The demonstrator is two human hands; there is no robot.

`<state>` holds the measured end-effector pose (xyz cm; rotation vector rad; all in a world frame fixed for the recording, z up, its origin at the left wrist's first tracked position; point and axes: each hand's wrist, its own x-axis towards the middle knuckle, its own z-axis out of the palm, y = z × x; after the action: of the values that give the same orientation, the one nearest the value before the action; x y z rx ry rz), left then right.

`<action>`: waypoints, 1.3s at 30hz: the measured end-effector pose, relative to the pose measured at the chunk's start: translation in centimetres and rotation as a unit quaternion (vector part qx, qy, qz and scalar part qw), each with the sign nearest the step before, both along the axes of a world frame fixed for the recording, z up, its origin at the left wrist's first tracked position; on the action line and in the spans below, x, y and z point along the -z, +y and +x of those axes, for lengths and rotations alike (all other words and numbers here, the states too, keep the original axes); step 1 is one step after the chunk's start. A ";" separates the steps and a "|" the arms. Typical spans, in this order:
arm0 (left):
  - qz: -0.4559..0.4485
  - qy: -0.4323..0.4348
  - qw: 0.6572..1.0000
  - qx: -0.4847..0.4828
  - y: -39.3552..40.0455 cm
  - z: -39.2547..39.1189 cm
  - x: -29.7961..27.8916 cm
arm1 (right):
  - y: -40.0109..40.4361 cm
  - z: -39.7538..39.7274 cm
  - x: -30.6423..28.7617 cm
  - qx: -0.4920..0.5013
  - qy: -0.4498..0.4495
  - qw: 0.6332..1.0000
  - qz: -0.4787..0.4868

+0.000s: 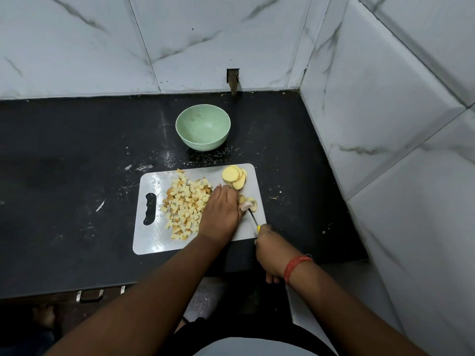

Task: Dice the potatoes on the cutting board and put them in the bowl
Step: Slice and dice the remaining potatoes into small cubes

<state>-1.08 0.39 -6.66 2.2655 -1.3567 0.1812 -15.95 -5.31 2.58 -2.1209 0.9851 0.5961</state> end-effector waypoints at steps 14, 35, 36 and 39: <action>0.034 0.070 0.997 -0.004 0.3 -0.4 -1.5 | 0.1 0.2 -1.8 0.054 -0.079 0.995 0.011; -0.008 0.158 0.983 -0.093 -0.1 -2.4 -2.3 | 0.6 0.7 -0.7 0.038 -0.065 0.997 -0.002; -0.010 0.160 0.983 -0.090 0.0 -2.4 -2.3 | 0.5 0.6 -0.6 0.033 -0.059 0.998 -0.011; -0.008 0.155 0.984 -0.083 0.2 -2.3 -2.2 | 0.7 0.7 -0.6 0.035 -0.037 0.998 -0.021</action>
<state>-3.40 0.62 -4.42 2.2778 -1.0041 -0.1028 -15.20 -4.65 3.16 -2.1204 1.0345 0.4639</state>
